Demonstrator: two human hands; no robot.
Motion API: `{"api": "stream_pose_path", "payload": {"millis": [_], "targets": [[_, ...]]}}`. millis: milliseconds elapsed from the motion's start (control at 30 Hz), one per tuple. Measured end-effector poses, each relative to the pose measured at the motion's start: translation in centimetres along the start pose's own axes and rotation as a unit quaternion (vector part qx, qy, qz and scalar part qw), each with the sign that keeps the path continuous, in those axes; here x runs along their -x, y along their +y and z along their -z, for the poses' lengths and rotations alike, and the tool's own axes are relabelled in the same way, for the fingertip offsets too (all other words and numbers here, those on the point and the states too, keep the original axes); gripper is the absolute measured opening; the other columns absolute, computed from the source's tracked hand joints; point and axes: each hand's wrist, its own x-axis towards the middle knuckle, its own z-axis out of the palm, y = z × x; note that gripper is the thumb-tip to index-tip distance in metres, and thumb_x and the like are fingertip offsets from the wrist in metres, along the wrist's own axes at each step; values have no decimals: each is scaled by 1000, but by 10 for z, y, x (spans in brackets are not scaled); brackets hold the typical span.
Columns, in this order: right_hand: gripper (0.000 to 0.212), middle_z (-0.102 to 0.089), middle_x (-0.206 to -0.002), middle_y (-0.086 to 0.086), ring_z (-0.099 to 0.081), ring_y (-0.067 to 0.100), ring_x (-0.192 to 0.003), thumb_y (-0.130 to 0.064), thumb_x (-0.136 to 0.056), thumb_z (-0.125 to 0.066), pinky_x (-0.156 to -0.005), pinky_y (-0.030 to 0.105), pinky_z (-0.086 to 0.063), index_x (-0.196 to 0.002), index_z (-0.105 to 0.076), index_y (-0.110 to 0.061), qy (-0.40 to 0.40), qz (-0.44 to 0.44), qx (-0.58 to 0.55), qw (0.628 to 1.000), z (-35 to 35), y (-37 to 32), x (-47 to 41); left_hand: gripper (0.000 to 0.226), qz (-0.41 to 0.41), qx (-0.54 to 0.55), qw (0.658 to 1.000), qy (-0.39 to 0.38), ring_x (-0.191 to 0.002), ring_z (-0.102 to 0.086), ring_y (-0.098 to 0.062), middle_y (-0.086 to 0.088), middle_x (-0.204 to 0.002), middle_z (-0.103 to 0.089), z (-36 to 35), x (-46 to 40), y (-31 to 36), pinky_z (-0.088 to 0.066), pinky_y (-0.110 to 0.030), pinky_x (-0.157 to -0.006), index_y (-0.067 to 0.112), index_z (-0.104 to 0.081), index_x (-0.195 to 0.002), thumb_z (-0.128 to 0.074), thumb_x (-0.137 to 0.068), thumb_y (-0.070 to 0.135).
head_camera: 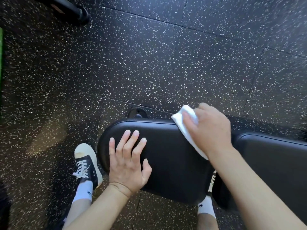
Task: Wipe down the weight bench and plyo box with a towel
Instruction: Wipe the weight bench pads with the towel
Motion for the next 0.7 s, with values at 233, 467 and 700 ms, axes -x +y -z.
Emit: {"api": "stream_pose_path", "payload": {"millis": [233,467,700], "targets": [[43,-48,-76,-3,-54,27,-73,-69,-97,-41,-63,35,-40,-89,-64,-33,-129,132,-20,983,-35,-128,-34,61,10,7,1000,-2,-149,-36,-37,-11,-149,-45,-1,-1,0,-8,-61,-129,14,-49,-137,-55,-79,34],[56,-45,-75,0,-51,22,-69,-57,-102,-43,-62,38,-38,-60,-41,-20,-145,64,-21,987,-10,-43,-22,67,3,2,1000,6,-152,-36,-34,-8,-158,-43,-1,1,-1,-17,-67,-126,17,-50,-143,-59,-79,33],[57,-46,-75,2,-51,18,-66,-54,-102,-44,-59,37,-33,-62,-45,-14,-125,12,20,992,-7,-36,-21,70,8,5,1000,3,-154,-35,-31,-6,-160,-43,1,-1,0,-21,-67,-125,20,-51,-144,-65,-77,34]]}}
